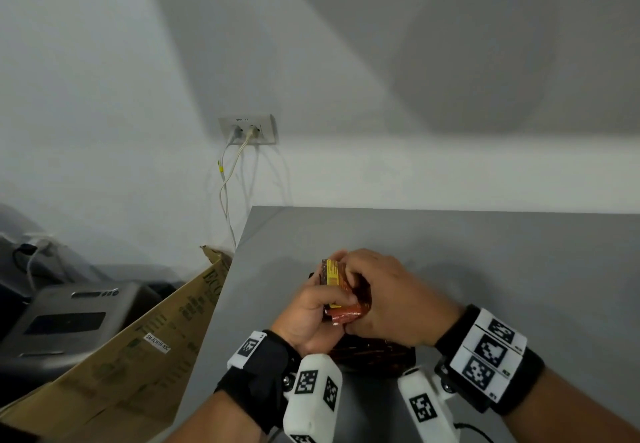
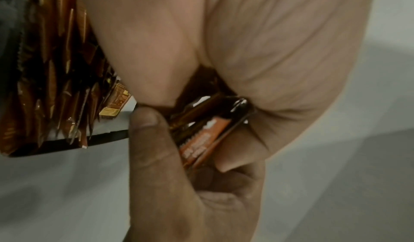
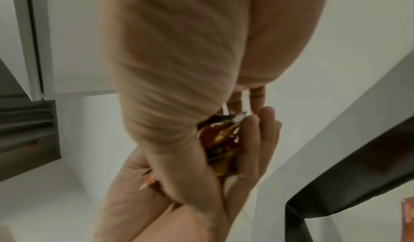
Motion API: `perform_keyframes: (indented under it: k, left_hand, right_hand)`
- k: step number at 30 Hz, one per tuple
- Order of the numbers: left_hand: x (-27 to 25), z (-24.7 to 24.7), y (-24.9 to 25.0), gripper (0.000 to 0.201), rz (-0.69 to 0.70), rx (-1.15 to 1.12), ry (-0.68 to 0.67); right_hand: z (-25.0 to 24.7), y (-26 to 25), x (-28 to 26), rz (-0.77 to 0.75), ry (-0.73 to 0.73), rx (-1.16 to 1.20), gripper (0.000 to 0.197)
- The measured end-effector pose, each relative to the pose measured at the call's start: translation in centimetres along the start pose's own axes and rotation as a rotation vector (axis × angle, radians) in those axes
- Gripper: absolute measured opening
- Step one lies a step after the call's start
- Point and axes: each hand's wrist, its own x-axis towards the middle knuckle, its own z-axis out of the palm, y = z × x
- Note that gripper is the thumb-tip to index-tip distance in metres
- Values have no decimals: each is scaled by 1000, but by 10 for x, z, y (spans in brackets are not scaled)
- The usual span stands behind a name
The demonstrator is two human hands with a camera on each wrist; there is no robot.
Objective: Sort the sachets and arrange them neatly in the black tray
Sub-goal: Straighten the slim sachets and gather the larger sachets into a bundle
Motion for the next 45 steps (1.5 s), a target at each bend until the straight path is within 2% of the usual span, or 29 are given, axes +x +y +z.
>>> perform_keyframes:
  k: [2, 6, 9, 12, 13, 15, 16, 17, 18, 21, 24, 26, 31, 36, 40, 42, 45]
  left_hand:
    - [-2, 0, 1, 37, -14, 62, -22]
    - [-4, -4, 2, 25, -57, 40, -17]
    - [-1, -7, 2, 34, -60, -14, 48]
    - [1, -9, 6, 24, -95, 0, 78]
    - [2, -11, 9, 33, -92, 10, 88]
    - [6, -18, 17, 59, -47, 23, 136]
    - [8, -23, 22, 68, -20, 12, 157]
    - [9, -30, 26, 71, 0, 4, 175]
    - [10, -36, 30, 72, 17, 27, 180]
    - [12, -50, 36, 68, 18, 148, 192]
    - [14, -56, 33, 67, 27, 192, 198]
    - [15, -60, 30, 65, 31, 198, 194]
    - [16, -66, 26, 55, 7, 222, 213]
    - [16, -74, 25, 56, -5, 253, 233]
    - [17, -77, 22, 56, -11, 265, 252]
    - [19, -77, 20, 55, -13, 267, 254]
    - [20, -74, 20, 55, -20, 286, 238]
  right_hand:
    - [-1, -2, 3, -7, -46, -5, 50]
    - [-2, -1, 8, 1, -65, 44, 44]
    - [2, -4, 11, -8, -73, 66, 42]
    - [2, -5, 13, 52, -92, 170, 47]
    - [-2, -2, 15, 92, -73, 234, 47]
    - [-11, 12, 21, 192, 44, 359, 27]
    - [-16, 23, 24, 248, 124, 330, 14]
    - [-20, 37, 27, 300, 164, 209, 8]
    - [-20, 52, 29, 352, 132, 59, 14]
    - [-3, 83, 32, 448, -175, -215, 27]
    - [20, 88, 34, 395, -413, -314, 42]
    - [31, 89, 36, 318, -508, -449, 47]
    - [41, 98, 36, 202, -518, -559, 50]
    - [39, 98, 35, 178, -441, -519, 34]
    - [32, 97, 33, 151, -410, -468, 32]
    - [26, 94, 34, 162, -429, -442, 25]
    - [16, 87, 36, 257, -470, -379, 19]
